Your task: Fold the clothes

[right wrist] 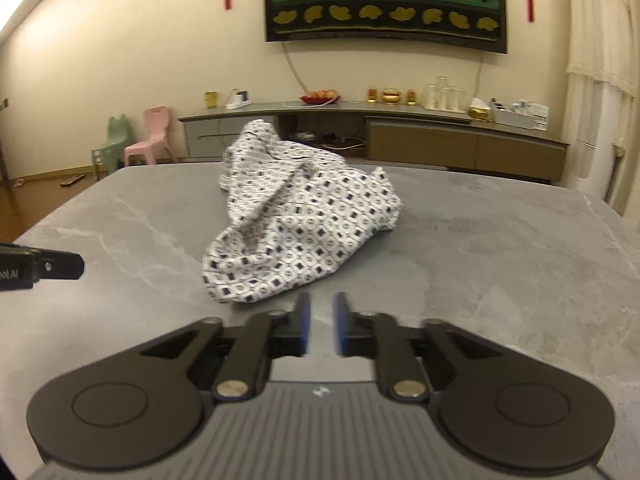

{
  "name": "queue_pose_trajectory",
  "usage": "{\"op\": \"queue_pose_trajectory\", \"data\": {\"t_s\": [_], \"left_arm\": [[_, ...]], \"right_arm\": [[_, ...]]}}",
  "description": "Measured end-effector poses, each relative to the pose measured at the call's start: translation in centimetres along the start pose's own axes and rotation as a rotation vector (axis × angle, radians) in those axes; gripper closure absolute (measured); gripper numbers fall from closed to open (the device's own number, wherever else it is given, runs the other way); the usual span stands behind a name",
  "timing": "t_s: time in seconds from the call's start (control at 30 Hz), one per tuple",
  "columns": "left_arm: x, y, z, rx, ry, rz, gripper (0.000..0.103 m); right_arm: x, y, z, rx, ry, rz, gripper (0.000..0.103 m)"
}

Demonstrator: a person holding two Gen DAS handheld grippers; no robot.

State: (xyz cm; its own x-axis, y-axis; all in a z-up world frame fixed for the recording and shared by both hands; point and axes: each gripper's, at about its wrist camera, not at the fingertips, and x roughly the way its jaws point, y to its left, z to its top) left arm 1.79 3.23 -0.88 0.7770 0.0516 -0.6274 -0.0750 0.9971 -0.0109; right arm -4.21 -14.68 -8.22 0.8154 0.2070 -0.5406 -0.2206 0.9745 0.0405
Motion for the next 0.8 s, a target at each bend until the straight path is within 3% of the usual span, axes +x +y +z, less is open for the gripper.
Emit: {"op": "queue_pose_trajectory", "data": {"t_s": [0.03, 0.07, 0.27, 0.43, 0.53, 0.67, 0.73, 0.8], "left_arm": [[0.2, 0.3, 0.2, -0.005, -0.006, 0.000, 0.051], [0.4, 0.7, 0.4, -0.011, -0.011, 0.001, 0.039], [2.9, 3.6, 2.0, -0.048, -0.021, -0.023, 0.023], [5.3, 6.2, 2.1, -0.090, -0.013, -0.054, 0.020], [6.2, 7.9, 2.1, -0.127, 0.032, -0.100, 0.020], [6.1, 9.8, 1.9, -0.160, 0.021, -0.138, 0.012], [6.6, 10.7, 1.7, -0.183, 0.041, -0.142, 0.012], [7.1, 11.5, 1.7, -0.223, 0.059, -0.142, 0.012]], "right_arm": [[0.1, 0.0, -0.1, -0.004, -0.001, -0.010, 0.061], [0.1, 0.0, -0.2, -0.005, -0.006, -0.022, 0.046], [1.2, 0.6, 0.2, -0.041, 0.002, -0.051, 0.019], [3.2, 2.8, 2.0, -0.087, 0.021, -0.061, 0.015], [4.8, 4.5, 4.3, -0.109, 0.009, -0.057, 0.011], [8.9, 6.5, 7.5, -0.110, 0.003, -0.048, 0.002], [12.5, 6.9, 8.5, -0.129, 0.058, -0.065, 0.006], [15.7, 6.7, 9.1, -0.130, 0.143, -0.052, 0.071]]}}
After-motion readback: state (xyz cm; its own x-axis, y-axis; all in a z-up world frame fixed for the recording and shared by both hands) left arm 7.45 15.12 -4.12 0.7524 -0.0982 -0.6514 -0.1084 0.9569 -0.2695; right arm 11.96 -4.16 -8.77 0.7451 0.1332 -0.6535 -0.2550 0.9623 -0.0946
